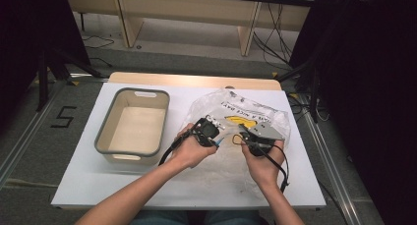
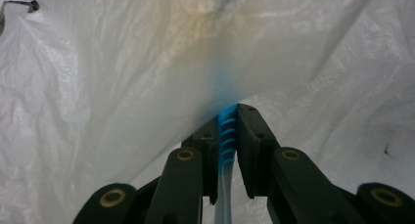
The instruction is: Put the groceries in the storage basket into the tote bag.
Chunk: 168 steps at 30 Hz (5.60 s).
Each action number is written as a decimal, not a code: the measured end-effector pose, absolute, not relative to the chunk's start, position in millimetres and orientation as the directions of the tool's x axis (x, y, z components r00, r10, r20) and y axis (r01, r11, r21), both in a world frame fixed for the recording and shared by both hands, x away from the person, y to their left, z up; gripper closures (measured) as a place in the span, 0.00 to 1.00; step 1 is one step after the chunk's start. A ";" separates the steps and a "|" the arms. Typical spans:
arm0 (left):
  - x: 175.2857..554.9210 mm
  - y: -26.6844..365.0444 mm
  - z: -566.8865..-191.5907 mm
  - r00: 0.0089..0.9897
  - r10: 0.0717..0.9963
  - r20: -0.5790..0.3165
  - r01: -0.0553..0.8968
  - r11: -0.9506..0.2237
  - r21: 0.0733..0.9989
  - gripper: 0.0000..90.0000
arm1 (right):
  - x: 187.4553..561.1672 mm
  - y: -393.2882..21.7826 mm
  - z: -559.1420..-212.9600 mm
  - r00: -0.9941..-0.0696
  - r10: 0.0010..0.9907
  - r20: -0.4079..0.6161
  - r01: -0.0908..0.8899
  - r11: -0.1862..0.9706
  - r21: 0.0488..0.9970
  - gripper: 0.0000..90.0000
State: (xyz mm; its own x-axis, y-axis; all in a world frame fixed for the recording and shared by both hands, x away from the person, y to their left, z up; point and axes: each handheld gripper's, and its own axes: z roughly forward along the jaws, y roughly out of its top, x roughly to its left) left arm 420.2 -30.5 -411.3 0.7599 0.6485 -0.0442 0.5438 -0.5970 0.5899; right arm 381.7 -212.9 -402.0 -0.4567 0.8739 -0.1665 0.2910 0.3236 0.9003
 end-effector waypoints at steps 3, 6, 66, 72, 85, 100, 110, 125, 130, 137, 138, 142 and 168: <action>422.6 -32.0 -413.5 0.755 0.654 -0.046 0.549 -0.592 0.589 0.88 | 381.6 -212.7 -402.0 -0.457 0.874 -0.166 0.290 0.323 0.901 1.00; 424.6 -33.4 -415.4 0.753 0.657 -0.045 0.551 -0.591 0.589 0.88 | 381.6 -212.5 -402.1 -0.457 0.873 -0.167 0.290 0.324 0.900 1.00; 444.3 -59.7 -430.1 0.696 0.717 -0.030 0.560 -0.517 0.647 0.88 | 381.7 -212.1 -402.4 -0.464 0.870 -0.165 0.287 0.324 0.902 1.00; 445.4 -61.4 -431.4 0.698 0.716 -0.029 0.549 -0.509 0.663 0.87 | 382.0 -212.3 -402.5 -0.463 0.870 -0.166 0.287 0.325 0.901 1.00; 439.5 -57.2 -427.1 0.720 0.693 -0.016 0.498 -0.501 0.707 0.67 | 382.5 -214.5 -404.8 -0.461 0.872 -0.164 0.296 0.326 0.898 1.00; 393.7 -2.6 -390.8 0.746 0.666 -0.010 0.432 -0.471 0.769 0.53 | 380.7 -216.0 -408.8 -0.478 0.862 -0.168 0.319 0.348 0.882 1.00; 371.6 32.7 -380.9 0.746 0.666 -0.004 0.411 -0.456 0.790 0.52 | 376.7 -220.1 -418.3 -0.541 0.826 -0.161 0.362 0.401 0.841 1.00; 389.8 54.7 -408.2 0.681 0.732 0.001 0.505 -0.471 0.723 0.53 | 373.7 -224.2 -445.7 -0.661 0.739 -0.127 0.440 0.520 0.732 0.99; 393.3 58.1 -424.7 0.675 0.737 -0.004 0.534 -0.485 0.693 0.49 | 372.9 -225.1 -455.2 -0.697 0.711 -0.096 0.478 0.560 0.676 0.94; 391.3 60.2 -435.1 0.695 0.718 -0.038 0.553 -0.500 0.666 0.47 | 366.4 -227.6 -463.7 -0.757 0.653 0.004 0.504 0.580 0.640 0.67; 390.4 60.0 -436.2 0.694 0.719 -0.041 0.558 -0.500 0.662 0.47 | 365.1 -228.0 -463.8 -0.759 0.651 0.024 0.511 0.572 0.642 0.63; 388.8 59.9 -440.2 0.695 0.718 -0.040 0.560 -0.506 0.657 0.48 | 359.1 -235.7 -456.8 -0.763 0.642 0.072 0.499 0.515 0.697 0.54; 380.8 57.4 -447.7 0.698 0.715 -0.033 0.549 -0.505 0.666 0.47 | 336.7 -296.5 -442.8 -0.706 0.693 0.146 0.539 0.393 0.745 0.43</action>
